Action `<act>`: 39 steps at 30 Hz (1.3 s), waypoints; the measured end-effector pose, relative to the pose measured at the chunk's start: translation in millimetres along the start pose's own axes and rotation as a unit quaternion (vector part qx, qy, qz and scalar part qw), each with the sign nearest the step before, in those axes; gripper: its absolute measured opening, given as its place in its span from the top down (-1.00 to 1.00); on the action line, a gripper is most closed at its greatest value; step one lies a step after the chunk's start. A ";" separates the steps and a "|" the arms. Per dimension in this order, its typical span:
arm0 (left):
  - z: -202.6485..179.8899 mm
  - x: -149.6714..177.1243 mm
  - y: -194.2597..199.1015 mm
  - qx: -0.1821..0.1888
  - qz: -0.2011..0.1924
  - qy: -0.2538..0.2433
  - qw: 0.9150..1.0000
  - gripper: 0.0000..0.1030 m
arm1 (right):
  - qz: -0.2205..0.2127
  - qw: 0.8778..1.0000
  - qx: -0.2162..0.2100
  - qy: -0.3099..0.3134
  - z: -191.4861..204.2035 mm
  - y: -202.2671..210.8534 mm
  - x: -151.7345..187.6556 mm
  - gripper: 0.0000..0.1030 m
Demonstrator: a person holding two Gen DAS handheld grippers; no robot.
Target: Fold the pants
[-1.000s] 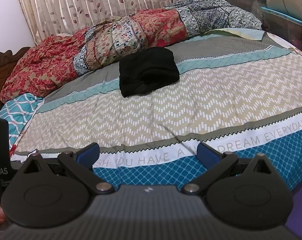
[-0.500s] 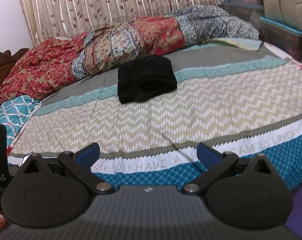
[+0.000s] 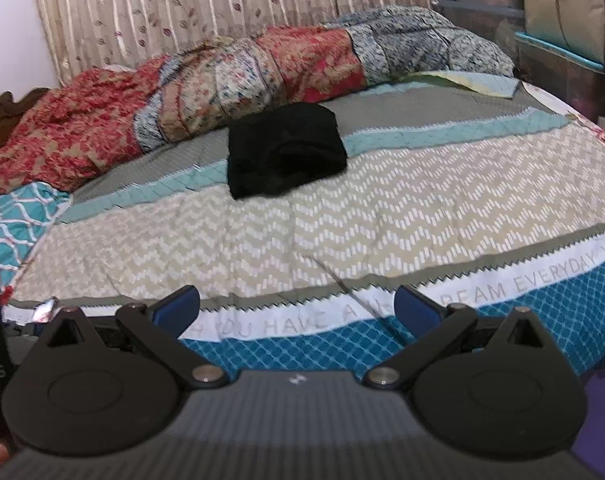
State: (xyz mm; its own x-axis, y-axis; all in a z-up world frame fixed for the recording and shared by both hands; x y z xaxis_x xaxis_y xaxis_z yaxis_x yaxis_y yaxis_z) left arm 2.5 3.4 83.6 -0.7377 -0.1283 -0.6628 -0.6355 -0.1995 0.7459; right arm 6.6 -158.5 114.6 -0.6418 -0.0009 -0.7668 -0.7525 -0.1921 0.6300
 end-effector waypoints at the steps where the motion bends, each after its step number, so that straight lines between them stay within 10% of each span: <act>1: 1.1 1.6 -2.2 0.004 0.002 0.001 1.000 -1.00 | 0.003 1.000 0.008 -0.001 -0.5 -0.7 1.1 -1.00; 21: 23.3 -7.9 -41.2 0.038 0.019 0.017 0.999 -1.00 | 0.017 0.997 0.061 0.042 31.7 -19.1 -7.0 -1.00; 39: -47.2 -59.1 -125.7 0.081 -0.003 -0.001 0.997 -1.00 | 0.003 0.995 0.096 0.011 -9.3 -30.2 -8.9 -1.00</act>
State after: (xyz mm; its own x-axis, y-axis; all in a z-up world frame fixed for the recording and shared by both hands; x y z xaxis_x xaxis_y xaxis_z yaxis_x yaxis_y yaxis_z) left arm 136.8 -9.7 26.0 -0.7341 -0.1253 -0.6673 -0.6683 -0.0401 0.7428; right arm 36.4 -161.8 101.2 -0.6450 -0.0243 -0.7638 -0.7640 -0.0014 0.6452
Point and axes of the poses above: each gripper's, at about its wrist camera, not at the fingertips, and y roughly against the way its jaws point, z to its left, x to its underside, the point moved 4 cm from there along -y, roughly the way its jaws point, and after that the axes turned 6 degrees about y, right-handed, at the moved point
